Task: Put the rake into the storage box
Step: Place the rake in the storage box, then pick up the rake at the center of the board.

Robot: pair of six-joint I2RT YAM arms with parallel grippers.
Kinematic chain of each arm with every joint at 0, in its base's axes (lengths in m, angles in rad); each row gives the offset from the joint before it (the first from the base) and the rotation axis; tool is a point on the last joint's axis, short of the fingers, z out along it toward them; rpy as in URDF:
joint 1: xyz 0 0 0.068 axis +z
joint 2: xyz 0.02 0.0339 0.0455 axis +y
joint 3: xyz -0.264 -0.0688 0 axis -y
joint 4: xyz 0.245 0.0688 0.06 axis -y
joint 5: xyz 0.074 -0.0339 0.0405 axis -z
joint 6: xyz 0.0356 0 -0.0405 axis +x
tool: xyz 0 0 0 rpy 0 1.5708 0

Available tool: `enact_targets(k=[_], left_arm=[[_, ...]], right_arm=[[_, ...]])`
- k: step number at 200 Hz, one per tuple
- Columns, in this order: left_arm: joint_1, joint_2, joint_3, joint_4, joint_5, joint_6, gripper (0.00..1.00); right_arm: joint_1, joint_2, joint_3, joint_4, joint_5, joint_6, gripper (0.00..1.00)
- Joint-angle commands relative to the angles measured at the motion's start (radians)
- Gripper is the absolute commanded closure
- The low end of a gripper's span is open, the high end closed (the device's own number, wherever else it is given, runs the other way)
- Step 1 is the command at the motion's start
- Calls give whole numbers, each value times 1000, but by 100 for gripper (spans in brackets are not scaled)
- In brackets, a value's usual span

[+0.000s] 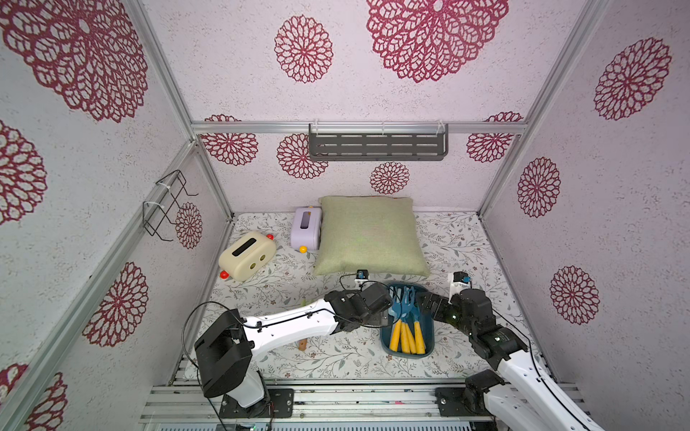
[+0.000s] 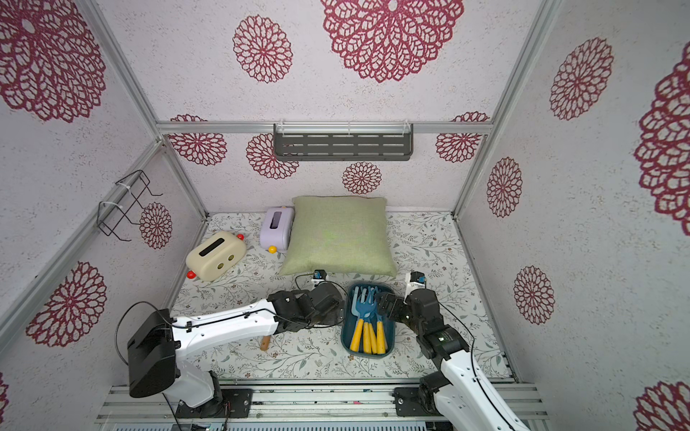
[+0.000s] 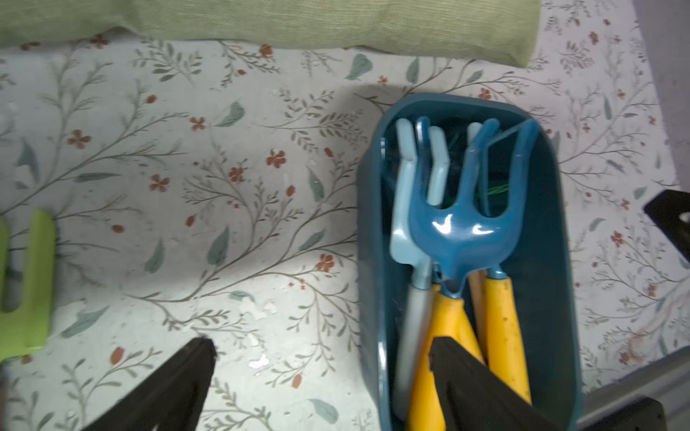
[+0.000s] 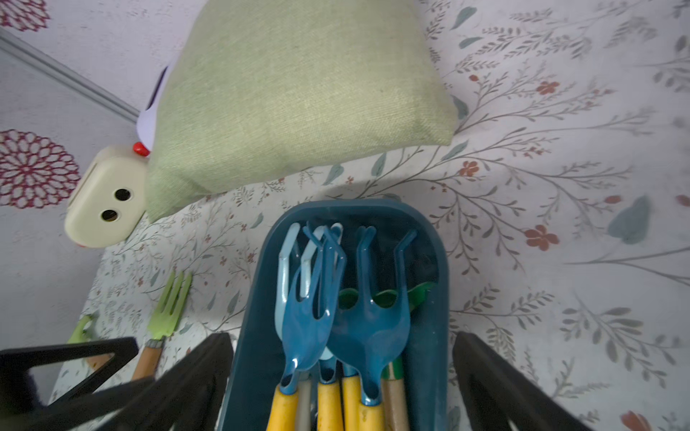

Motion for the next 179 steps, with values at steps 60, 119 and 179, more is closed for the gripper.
enact_targets(k=[60, 119, 179], left_arm=[[125, -321, -275, -153, -62, -104, 3], [287, -467, -440, -215, 31, -131, 3], [407, -415, -522, -116, 168, -79, 13]], right_arm=[[133, 113, 53, 116, -110, -2, 1], [213, 162, 97, 6, 145, 15, 1], [210, 90, 109, -101, 383, 32, 1]])
